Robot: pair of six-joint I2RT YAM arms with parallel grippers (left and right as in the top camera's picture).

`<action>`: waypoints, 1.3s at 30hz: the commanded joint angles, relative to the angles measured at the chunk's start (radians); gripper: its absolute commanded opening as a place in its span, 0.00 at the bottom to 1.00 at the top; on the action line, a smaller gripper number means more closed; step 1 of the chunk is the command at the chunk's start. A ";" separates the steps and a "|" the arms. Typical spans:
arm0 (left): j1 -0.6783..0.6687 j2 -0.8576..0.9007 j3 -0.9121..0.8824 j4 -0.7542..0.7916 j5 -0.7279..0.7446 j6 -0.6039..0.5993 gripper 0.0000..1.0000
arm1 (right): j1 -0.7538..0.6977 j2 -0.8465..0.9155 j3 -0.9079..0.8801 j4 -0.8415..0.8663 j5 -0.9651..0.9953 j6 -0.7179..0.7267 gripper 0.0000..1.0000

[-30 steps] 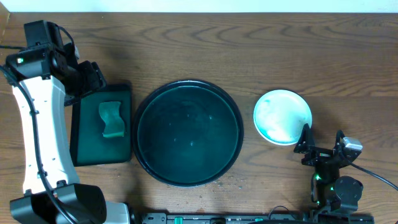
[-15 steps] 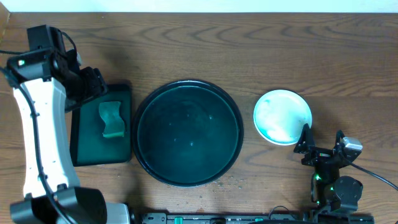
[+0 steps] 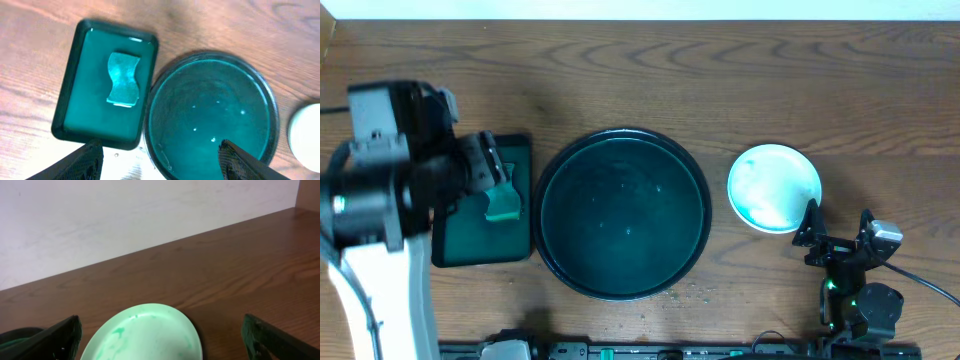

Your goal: Clean dirty plates on tray and stack at the side

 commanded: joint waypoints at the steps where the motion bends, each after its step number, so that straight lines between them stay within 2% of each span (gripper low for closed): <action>1: -0.020 -0.082 -0.013 -0.005 0.006 -0.003 0.74 | -0.007 -0.006 -0.006 0.005 -0.008 -0.008 0.99; 5: -0.020 -0.177 -0.066 0.000 -0.052 0.021 0.74 | -0.007 -0.006 -0.006 0.005 -0.008 -0.008 0.99; 8: -0.020 -0.280 -0.175 0.076 -0.093 0.027 0.74 | -0.007 -0.006 -0.006 0.005 -0.008 -0.008 0.99; 12: -0.020 -0.469 -0.438 0.291 -0.088 0.108 0.74 | -0.007 -0.006 -0.006 0.005 -0.008 -0.008 0.99; 18: -0.020 -0.745 -0.837 0.661 0.007 0.224 0.74 | -0.007 -0.006 -0.006 0.005 -0.008 -0.008 0.99; 27: -0.019 -0.779 -1.085 0.849 0.009 0.232 0.74 | -0.007 -0.006 -0.006 0.005 -0.008 -0.008 0.99; 33: -0.027 -0.846 -1.287 1.154 0.009 0.240 0.74 | -0.007 -0.006 -0.006 0.005 -0.008 -0.008 0.99; 39: -0.052 -0.983 -1.438 1.224 -0.003 0.243 0.74 | -0.007 -0.006 -0.006 0.005 -0.008 -0.008 0.99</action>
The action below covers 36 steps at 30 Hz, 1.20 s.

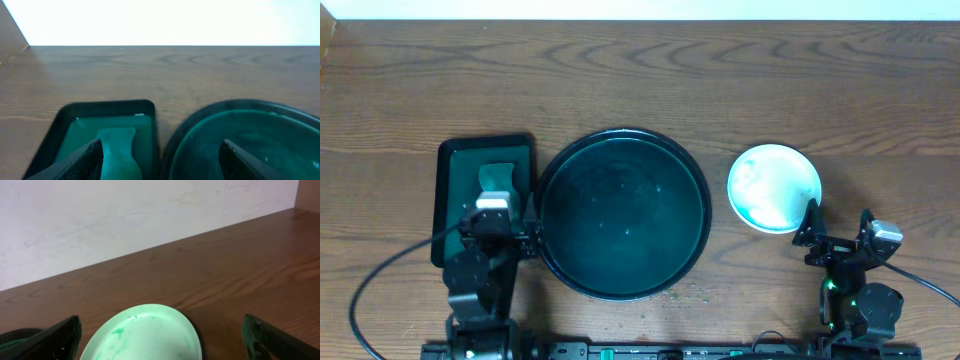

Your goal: Clean dirty plates on tray and stack at the side

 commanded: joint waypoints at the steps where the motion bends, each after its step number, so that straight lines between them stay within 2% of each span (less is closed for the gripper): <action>1: -0.014 -0.083 -0.068 0.010 -0.011 0.017 0.74 | -0.006 -0.006 -0.004 0.000 -0.008 -0.008 0.99; 10: -0.030 -0.255 -0.192 0.023 -0.055 0.021 0.74 | -0.006 -0.006 -0.004 0.000 -0.008 -0.008 0.99; 15: -0.030 -0.286 -0.252 0.060 -0.066 0.020 0.74 | -0.006 -0.006 -0.004 0.000 -0.008 -0.008 0.99; 36: -0.030 -0.304 -0.253 0.066 -0.066 0.021 0.74 | -0.006 -0.006 -0.003 0.000 -0.008 -0.008 0.99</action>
